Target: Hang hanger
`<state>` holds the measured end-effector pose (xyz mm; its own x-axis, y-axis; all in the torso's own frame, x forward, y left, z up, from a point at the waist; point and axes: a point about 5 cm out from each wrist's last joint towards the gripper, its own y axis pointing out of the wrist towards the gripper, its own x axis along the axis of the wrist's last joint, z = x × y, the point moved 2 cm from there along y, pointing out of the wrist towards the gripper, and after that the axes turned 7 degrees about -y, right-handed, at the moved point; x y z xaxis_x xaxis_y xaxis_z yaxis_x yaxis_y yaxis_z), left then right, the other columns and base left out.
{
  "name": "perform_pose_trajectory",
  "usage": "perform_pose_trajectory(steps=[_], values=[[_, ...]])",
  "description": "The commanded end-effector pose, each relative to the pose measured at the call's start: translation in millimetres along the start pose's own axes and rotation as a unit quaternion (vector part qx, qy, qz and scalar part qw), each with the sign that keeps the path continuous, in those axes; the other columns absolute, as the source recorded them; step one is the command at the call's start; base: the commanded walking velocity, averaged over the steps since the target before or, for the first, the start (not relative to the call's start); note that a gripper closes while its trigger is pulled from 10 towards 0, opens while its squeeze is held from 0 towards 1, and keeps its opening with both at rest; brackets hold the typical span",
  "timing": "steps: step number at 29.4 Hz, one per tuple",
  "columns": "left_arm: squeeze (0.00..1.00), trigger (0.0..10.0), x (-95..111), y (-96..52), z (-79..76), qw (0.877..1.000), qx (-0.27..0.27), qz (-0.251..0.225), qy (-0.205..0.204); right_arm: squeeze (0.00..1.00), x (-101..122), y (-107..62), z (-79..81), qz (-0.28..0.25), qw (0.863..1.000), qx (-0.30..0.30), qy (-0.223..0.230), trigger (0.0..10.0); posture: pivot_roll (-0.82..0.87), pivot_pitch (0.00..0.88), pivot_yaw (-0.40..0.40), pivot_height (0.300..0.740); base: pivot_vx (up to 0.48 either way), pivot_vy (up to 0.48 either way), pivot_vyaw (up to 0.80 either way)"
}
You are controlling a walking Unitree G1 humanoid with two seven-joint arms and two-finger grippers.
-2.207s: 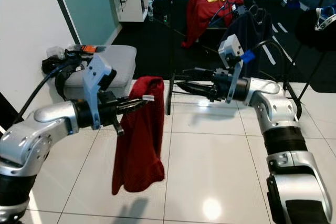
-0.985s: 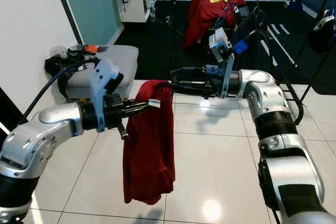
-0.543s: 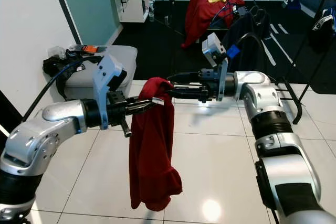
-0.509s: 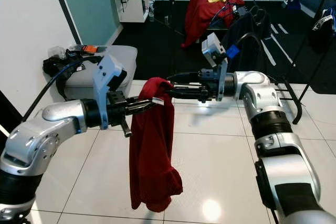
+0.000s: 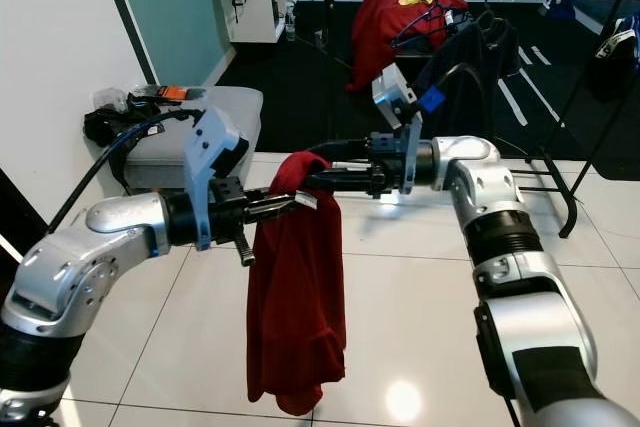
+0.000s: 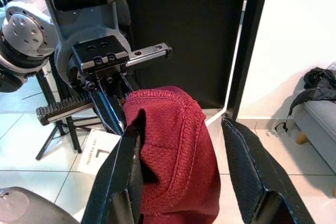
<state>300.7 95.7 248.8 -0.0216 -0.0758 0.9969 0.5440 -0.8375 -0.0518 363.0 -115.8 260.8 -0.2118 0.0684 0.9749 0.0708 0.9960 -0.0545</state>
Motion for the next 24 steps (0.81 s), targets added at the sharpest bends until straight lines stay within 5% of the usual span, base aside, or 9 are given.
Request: perform_pose_trajectory(steps=[1,2,4,5,24], values=[[0.00,0.0,7.2,3.3,-3.8,1.000,-0.008,-0.010,0.014,0.00,2.8,4.1,-1.3,0.013,1.000,0.005,-0.011,4.0,0.09,0.037,-0.007,0.740,0.000,0.000,0.00],[0.00,0.0,7.7,3.2,-4.1,1.000,-0.009,-0.012,0.013,0.00,2.6,4.1,-1.5,0.014,1.000,0.005,-0.011,3.1,0.09,0.037,-0.007,0.740,0.000,0.000,0.00],[0.00,0.0,8.0,3.1,-4.2,1.000,-0.009,-0.013,0.013,0.00,2.6,4.0,-1.5,0.013,1.000,0.005,-0.011,3.1,0.09,0.037,-0.007,0.740,0.000,0.000,0.00],[0.00,0.0,8.9,2.9,-4.9,1.000,-0.012,-0.015,0.013,0.00,2.3,3.9,-1.3,0.014,1.000,0.007,-0.009,0.0,0.09,0.037,-0.008,0.740,0.000,0.000,0.00],[0.00,0.3,5.3,1.7,-2.3,1.000,0.003,-0.002,0.022,0.00,6.1,-0.7,-9.5,0.023,0.999,-0.023,-0.024,0.0,0.09,0.044,-0.014,0.740,0.000,0.000,0.00]])
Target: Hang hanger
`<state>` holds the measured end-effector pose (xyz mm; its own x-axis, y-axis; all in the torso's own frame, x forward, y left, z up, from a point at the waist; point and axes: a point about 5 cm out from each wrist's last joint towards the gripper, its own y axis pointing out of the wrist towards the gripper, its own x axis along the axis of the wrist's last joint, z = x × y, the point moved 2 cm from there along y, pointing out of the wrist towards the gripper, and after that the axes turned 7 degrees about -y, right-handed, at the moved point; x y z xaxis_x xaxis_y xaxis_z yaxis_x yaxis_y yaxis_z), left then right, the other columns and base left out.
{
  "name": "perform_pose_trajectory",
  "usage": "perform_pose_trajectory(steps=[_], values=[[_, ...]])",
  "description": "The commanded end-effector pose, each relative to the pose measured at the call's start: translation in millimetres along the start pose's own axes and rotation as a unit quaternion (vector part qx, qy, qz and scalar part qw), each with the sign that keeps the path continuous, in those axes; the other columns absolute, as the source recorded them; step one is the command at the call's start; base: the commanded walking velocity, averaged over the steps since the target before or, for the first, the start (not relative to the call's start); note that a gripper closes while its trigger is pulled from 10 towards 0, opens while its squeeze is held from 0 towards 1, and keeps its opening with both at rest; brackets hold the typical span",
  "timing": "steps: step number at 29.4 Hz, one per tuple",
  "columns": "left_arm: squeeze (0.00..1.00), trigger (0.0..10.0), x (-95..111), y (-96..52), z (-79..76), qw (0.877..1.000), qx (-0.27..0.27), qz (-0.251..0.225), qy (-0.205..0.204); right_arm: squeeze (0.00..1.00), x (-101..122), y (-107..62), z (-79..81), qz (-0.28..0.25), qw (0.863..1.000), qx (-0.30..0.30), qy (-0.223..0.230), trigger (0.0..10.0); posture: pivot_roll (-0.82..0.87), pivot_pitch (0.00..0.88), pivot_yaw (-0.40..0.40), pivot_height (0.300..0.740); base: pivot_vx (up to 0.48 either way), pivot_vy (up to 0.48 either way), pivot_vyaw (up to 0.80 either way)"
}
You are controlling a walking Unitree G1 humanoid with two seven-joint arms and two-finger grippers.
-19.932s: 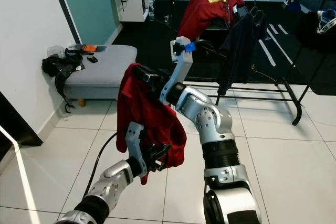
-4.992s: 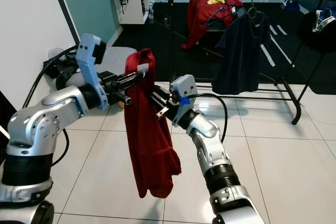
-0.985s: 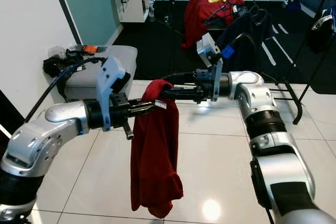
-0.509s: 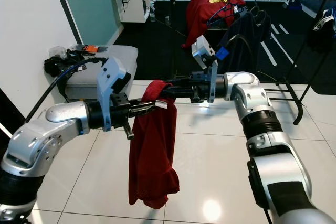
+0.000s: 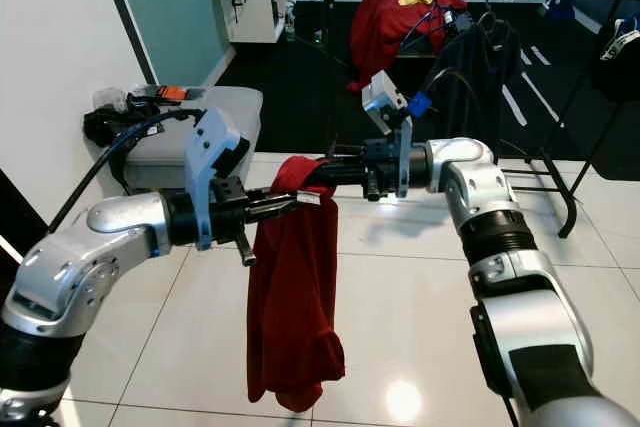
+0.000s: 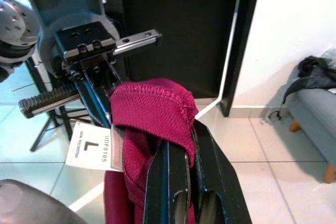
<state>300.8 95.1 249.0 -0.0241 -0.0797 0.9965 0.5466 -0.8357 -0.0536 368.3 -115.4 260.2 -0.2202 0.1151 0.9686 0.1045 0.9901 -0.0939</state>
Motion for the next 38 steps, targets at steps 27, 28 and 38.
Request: perform_pose_trajectory(steps=[27,28,38], values=[[1.00,10.0,8.8,7.2,7.3,0.996,0.079,-0.041,-0.019,0.00,18.6,-5.2,-21.1,0.050,0.995,-0.054,-0.066,0.0,0.06,0.052,-0.020,0.740,0.000,0.000,0.00],[1.00,10.0,8.8,7.2,7.3,0.996,0.079,-0.041,-0.019,0.00,18.6,-5.2,-21.1,0.050,0.995,-0.054,-0.066,0.0,0.06,0.052,-0.020,0.740,0.000,0.000,0.00],[0.04,10.0,-1.9,11.8,22.4,0.986,0.164,-0.019,0.004,0.00,11.6,15.4,-35.6,0.043,0.987,-0.156,0.007,0.0,0.07,0.044,-0.022,0.740,0.000,0.000,0.00]])
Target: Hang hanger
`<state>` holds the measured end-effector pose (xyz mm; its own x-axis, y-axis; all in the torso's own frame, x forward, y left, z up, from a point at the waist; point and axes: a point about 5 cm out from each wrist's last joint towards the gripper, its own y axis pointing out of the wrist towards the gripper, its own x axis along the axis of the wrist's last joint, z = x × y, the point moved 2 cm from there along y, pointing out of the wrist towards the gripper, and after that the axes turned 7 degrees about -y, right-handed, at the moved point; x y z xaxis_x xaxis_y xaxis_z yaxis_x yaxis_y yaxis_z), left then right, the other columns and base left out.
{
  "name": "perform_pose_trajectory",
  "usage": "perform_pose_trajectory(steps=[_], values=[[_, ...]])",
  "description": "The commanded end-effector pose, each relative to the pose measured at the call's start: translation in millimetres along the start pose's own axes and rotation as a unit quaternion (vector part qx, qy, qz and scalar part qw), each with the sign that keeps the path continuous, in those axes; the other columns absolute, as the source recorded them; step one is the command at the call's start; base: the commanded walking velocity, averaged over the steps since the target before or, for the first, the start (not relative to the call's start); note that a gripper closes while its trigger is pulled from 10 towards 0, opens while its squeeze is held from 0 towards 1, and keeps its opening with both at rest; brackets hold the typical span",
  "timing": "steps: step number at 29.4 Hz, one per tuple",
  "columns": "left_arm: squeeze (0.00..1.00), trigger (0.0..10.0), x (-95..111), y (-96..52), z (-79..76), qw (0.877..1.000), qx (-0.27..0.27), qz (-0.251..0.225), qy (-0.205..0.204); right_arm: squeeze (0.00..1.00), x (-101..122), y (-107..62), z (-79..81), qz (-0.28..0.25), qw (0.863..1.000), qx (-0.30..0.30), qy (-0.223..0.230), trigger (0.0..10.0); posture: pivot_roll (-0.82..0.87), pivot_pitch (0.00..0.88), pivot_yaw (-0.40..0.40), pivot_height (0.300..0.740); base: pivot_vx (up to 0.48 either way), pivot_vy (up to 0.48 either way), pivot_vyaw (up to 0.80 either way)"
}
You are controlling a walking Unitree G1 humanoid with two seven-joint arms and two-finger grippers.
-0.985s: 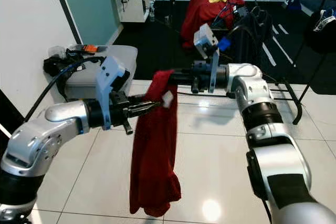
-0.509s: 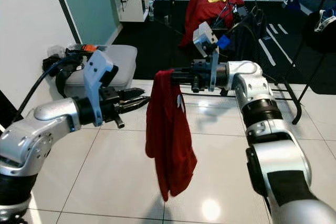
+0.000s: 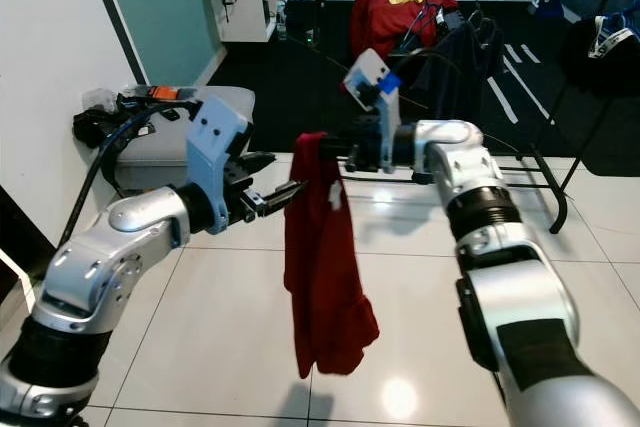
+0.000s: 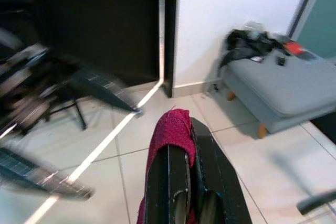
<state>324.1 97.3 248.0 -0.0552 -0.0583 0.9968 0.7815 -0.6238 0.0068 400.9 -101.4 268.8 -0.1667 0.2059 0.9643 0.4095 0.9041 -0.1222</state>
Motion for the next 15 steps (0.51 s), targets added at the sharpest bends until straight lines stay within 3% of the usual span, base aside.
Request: perform_pose_trajectory(steps=[1,7,10,13,15], values=[[0.00,10.0,0.4,2.2,-0.6,1.000,-0.004,0.002,-0.007,0.00,6.8,6.1,-5.6,-0.006,0.999,-0.035,0.039,0.0,0.07,0.043,-0.023,0.740,0.000,0.000,0.00],[0.00,10.0,-8.8,7.6,-6.7,0.999,-0.007,0.028,-0.021,0.00,7.8,14.4,-4.6,-0.010,0.997,-0.044,0.067,0.0,0.06,0.042,-0.025,0.740,0.000,0.000,0.00],[0.00,10.0,-12.2,13.2,-4.1,0.999,0.019,0.028,-0.040,0.00,10.0,18.8,-1.6,-0.014,0.996,-0.035,0.079,0.0,0.06,0.049,-0.024,0.740,0.000,0.000,0.00],[0.00,10.0,-12.0,18.8,16.5,0.992,0.105,0.003,-0.072,0.00,9.2,21.6,6.1,-0.012,0.996,-0.005,0.088,0.0,0.05,0.052,-0.027,0.740,0.000,0.000,0.00],[0.00,10.0,-10.9,19.7,24.4,0.988,0.135,-0.008,-0.079,0.00,8.3,21.7,10.1,-0.012,0.996,0.011,0.088,0.0,0.05,0.054,-0.028,0.740,0.000,0.000,0.00]])
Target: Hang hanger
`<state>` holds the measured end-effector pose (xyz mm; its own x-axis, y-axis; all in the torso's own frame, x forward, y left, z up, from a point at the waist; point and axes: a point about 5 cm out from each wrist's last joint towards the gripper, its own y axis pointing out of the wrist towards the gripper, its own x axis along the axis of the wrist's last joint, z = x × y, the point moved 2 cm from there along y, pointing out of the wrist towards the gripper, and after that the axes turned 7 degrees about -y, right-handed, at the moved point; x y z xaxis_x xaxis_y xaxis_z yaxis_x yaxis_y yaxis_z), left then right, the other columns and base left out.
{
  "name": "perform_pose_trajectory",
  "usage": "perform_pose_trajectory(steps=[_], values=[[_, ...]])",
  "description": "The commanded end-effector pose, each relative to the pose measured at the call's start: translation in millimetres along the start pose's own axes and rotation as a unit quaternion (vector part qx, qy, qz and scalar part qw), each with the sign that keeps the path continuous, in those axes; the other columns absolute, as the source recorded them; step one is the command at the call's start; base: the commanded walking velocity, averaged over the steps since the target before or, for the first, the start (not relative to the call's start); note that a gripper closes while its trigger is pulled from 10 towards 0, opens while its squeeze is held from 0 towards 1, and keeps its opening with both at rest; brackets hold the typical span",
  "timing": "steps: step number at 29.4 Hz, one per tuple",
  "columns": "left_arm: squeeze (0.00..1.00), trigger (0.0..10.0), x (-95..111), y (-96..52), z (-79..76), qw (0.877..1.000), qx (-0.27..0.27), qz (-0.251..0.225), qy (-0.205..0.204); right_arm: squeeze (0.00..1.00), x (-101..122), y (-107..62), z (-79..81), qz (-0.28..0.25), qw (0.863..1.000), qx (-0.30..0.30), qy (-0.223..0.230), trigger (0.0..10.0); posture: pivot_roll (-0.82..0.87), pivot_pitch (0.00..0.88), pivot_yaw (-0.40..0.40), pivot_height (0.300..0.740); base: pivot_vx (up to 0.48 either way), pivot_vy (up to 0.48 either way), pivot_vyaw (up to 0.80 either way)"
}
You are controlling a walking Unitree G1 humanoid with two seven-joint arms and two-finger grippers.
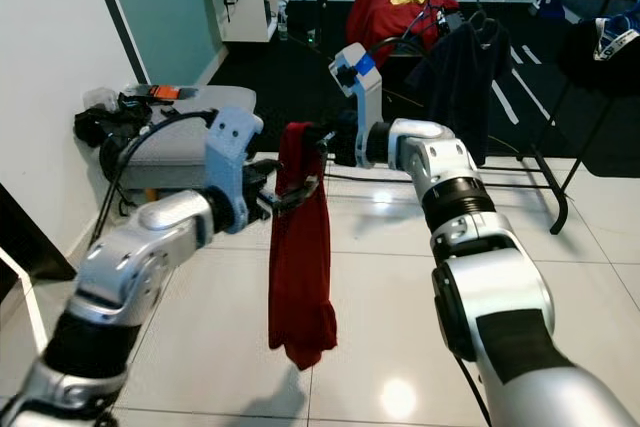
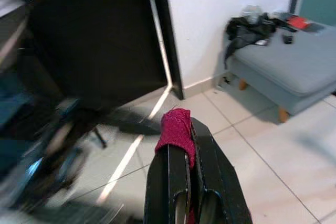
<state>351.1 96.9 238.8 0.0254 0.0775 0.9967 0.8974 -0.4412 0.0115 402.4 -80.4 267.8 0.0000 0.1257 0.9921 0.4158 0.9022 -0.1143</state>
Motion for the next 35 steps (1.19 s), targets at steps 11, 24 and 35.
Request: perform_pose_trajectory(steps=[11,24,35], values=[[0.00,10.0,13.2,0.4,30.3,0.991,0.112,-0.069,-0.033,0.00,8.3,-1.7,20.8,-0.039,0.993,0.095,-0.051,0.0,0.05,0.074,-0.029,0.740,0.000,0.000,0.00],[0.00,10.0,1.1,-6.7,22.1,0.992,0.112,-0.063,-0.005,0.00,27.3,-11.5,30.2,-0.080,0.985,0.142,-0.060,0.0,0.04,0.077,-0.048,0.740,0.000,0.000,0.00],[0.00,10.0,-8.8,-12.3,31.5,0.987,0.143,-0.044,0.054,0.00,39.6,-19.3,28.4,-0.097,0.981,0.153,-0.072,0.0,0.04,0.078,-0.057,0.740,0.000,0.000,0.00]])
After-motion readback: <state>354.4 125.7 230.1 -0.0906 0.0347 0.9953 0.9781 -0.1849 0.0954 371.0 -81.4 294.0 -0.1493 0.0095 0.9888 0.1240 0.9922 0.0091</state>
